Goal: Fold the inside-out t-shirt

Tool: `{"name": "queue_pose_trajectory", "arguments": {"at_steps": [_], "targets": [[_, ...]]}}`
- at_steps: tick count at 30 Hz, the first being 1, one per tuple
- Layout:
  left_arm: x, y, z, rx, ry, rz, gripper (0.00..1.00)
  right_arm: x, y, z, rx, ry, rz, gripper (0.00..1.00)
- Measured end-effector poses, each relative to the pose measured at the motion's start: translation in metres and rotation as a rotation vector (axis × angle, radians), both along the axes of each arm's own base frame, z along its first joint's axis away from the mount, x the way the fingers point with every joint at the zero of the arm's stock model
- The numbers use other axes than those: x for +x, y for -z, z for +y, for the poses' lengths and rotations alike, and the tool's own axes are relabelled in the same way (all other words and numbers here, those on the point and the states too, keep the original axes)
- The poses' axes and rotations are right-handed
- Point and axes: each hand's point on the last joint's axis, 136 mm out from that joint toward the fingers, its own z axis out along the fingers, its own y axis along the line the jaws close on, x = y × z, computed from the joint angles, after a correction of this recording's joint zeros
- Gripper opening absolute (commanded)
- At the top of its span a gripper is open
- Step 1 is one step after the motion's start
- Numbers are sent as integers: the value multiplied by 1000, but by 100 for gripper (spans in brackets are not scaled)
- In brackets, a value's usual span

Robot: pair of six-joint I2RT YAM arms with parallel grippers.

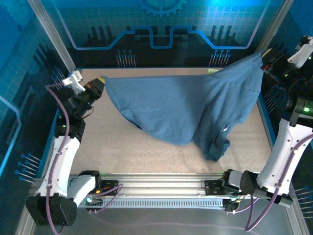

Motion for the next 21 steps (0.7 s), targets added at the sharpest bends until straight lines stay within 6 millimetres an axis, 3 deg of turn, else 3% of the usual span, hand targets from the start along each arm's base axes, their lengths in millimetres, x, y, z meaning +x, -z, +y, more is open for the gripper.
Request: {"name": "queue_pose_trajectory", "arguments": {"at_steps": [2, 5, 8, 11, 13, 15, 19, 21], "targets": [[-18, -51, -6, 8, 32, -142, 0, -17, -31, 6, -32, 0, -83, 0], [-55, -111, -14, 22, 72, -330, 0, -51, -78, 17, -89, 18, -225, 0], [-90, -147, -19, 43, 85, -454, 0, -93, -115, 27, -147, 54, -357, 0], [-101, -159, -18, 69, 61, -493, 0, -131, -135, 37, -185, 78, -452, 0], [-86, -147, -12, 81, 24, -433, 0, -142, -141, 41, -196, 83, -482, 0], [-50, -116, -3, 92, -14, -286, 0, -142, -142, 41, -202, 85, -491, 0], [34, -25, 6, 98, -19, 98, 0, -102, -114, 32, -167, 43, -392, 0], [57, 32, 7, 86, -3, 281, 0, -66, -86, 25, -128, 1, -292, 0]]}}
